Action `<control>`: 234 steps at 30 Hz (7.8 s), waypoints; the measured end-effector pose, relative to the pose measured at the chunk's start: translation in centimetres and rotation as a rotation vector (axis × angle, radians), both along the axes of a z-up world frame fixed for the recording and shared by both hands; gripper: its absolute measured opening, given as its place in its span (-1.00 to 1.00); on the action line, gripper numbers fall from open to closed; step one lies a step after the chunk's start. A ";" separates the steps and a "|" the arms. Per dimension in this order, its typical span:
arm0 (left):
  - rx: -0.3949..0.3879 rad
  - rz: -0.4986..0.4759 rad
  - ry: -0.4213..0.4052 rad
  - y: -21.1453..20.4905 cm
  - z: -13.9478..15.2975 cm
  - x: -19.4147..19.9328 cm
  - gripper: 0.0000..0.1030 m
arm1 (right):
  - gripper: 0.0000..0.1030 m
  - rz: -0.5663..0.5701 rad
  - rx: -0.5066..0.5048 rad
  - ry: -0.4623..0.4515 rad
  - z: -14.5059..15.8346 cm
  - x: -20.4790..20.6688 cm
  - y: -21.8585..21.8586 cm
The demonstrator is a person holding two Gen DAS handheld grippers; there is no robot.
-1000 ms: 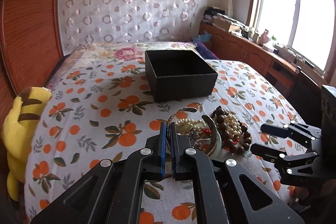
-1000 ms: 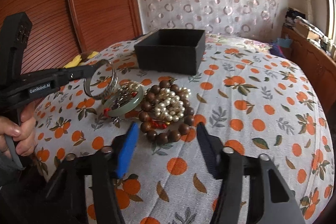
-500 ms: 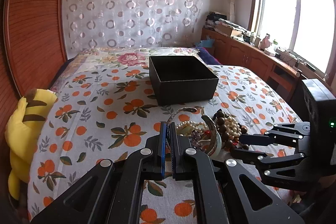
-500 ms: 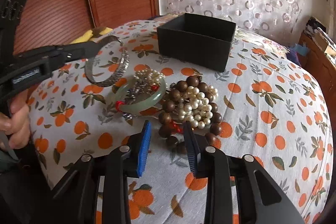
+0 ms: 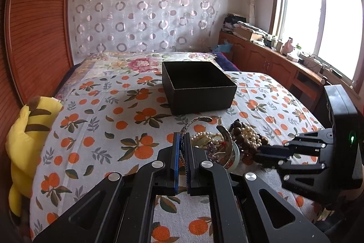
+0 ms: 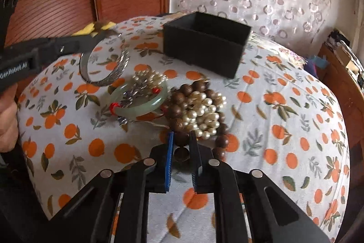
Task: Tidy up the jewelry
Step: 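Put silver bangle in black box with left tool while right tool drops bead bracelet, then withdraw both open tools from the box back to the jewelry pile, then close the left tool on the pale green jade bangle and lift it, then grasp a pearl necklace with right tool while left tool holds jade bangle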
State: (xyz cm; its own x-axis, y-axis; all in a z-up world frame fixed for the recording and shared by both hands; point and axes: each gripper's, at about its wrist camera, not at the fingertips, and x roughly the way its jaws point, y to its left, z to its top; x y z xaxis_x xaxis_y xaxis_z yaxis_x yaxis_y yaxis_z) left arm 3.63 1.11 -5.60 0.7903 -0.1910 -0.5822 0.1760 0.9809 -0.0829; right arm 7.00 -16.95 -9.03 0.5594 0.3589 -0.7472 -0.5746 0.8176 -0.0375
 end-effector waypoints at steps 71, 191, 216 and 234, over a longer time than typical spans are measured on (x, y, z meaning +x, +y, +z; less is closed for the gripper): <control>0.061 -0.009 -0.044 -1.9 2.7 8.2 -0.91 | -0.71 -0.038 0.144 -0.145 10.5 13.2 1.2; 0.046 -0.150 -0.013 -4.4 5.1 2.1 0.32 | -0.04 -0.061 0.148 0.014 0.1 -0.8 -3.3; 0.101 -0.185 0.228 -0.7 -2.4 1.6 0.32 | -0.04 -0.014 0.176 -0.004 1.4 0.6 -2.0; 0.101 -0.117 0.274 3.5 -4.0 0.7 0.32 | -0.44 0.219 0.163 0.077 2.1 3.2 7.5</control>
State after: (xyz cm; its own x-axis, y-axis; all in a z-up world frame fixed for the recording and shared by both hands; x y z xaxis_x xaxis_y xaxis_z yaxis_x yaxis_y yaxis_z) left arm 4.34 4.58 -9.58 0.5774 -0.2017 -0.7911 0.2725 0.9611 -0.0461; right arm 10.22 -9.46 -6.91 0.3989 0.5840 -0.7070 -0.7346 0.6650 0.1348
